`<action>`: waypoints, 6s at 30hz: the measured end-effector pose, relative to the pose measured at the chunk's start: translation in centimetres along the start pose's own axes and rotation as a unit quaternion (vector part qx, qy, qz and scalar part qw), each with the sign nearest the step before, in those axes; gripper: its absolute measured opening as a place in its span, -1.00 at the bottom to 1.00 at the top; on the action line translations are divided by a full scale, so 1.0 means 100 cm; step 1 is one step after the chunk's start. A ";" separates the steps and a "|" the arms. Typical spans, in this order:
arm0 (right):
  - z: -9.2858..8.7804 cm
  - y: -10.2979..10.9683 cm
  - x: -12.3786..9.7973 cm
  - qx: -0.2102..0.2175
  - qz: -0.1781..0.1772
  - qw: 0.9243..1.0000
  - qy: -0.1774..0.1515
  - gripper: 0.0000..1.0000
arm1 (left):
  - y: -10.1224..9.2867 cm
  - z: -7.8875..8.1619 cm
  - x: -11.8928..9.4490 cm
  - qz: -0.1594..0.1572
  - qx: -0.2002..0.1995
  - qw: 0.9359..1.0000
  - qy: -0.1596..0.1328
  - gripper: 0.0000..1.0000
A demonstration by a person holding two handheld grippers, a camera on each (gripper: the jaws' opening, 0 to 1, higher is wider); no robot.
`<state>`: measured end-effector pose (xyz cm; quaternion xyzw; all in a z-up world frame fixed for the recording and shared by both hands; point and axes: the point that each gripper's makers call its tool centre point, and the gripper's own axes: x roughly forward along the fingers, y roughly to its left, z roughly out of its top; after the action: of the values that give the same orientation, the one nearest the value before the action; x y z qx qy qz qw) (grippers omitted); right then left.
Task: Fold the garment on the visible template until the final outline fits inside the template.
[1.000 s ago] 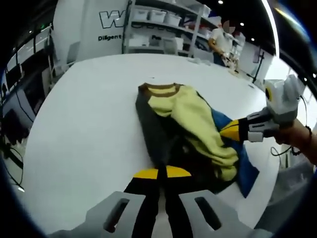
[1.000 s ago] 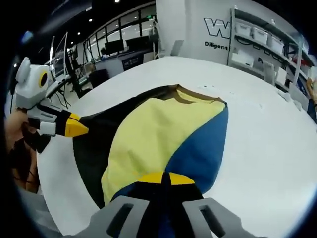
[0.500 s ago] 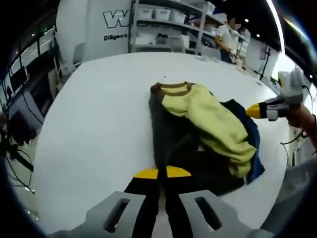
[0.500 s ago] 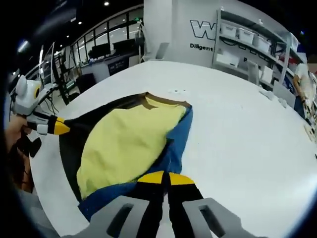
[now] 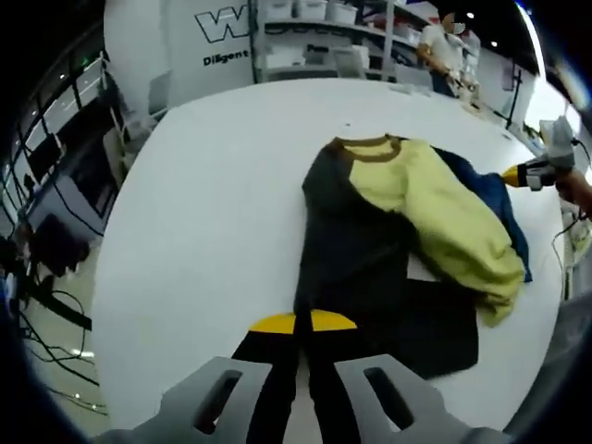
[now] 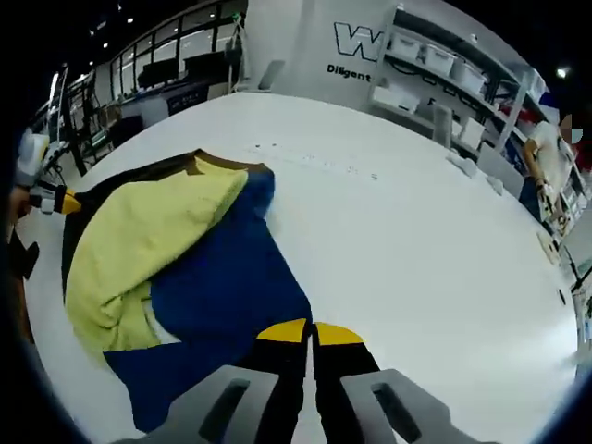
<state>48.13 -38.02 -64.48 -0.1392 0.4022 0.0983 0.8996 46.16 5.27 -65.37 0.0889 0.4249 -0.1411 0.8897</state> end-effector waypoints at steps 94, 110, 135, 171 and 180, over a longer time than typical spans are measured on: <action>-0.020 0.132 -0.057 -0.032 0.271 0.961 -0.053 0.18 | -0.128 -0.015 -0.043 -0.135 0.041 0.988 -0.062 0.55; -0.039 0.157 -0.042 -0.115 0.291 0.947 -0.079 -0.55 | -0.194 -0.028 -0.028 -0.200 0.028 0.978 -0.058 -0.10; -0.044 0.162 -0.053 -0.072 0.292 0.953 -0.045 -1.00 | -0.217 -0.030 -0.022 -0.204 0.023 0.978 -0.049 -1.00; 0.115 0.125 -0.007 -0.008 0.197 0.973 -0.115 -1.00 | -0.132 0.134 0.017 -0.097 0.050 0.991 -0.080 -1.00; 0.111 0.119 0.039 0.013 0.190 0.979 -0.073 -1.00 | -0.125 0.133 0.060 -0.088 0.041 0.994 -0.051 -0.99</action>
<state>54.98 -22.88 -62.37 -0.0410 0.3558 0.2719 0.8932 55.37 -11.31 -62.25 0.0804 0.3792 -0.2401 0.8900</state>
